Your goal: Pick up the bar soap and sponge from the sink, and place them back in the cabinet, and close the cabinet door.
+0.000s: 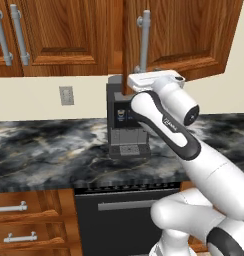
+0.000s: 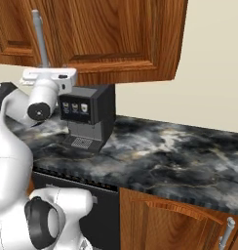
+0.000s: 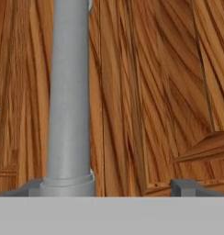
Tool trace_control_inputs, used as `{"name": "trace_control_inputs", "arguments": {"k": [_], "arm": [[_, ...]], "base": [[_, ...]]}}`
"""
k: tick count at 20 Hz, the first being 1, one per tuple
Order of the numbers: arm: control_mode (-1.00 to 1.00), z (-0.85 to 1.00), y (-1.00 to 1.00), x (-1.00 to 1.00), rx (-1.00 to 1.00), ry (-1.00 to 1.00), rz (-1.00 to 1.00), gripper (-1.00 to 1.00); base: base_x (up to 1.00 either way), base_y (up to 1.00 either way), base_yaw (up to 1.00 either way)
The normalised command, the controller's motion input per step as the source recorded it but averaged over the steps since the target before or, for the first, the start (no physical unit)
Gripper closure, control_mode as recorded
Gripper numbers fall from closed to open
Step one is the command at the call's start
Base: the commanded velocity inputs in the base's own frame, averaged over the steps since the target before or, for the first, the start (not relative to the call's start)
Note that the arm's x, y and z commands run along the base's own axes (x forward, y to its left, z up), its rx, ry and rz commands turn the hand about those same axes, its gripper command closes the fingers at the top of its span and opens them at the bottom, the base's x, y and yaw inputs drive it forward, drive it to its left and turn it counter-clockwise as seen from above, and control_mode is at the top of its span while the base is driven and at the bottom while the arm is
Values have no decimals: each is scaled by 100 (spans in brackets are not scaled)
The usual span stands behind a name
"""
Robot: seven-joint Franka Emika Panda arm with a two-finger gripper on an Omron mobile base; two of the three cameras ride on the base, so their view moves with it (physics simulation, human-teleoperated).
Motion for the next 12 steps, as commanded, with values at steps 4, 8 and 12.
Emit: {"name": "trace_control_inputs", "arguments": {"k": [4, 8, 12], "arm": [[-100, 0, 17, 38, 0, 0, -6, -100], [-100, 0, 17, 37, 0, 0, -6, -100], [-100, 0, 12, 35, 0, 0, -4, -100]], "base": [[0, 0, 0], [0, 0, 0], [0, 0, 0]]}}
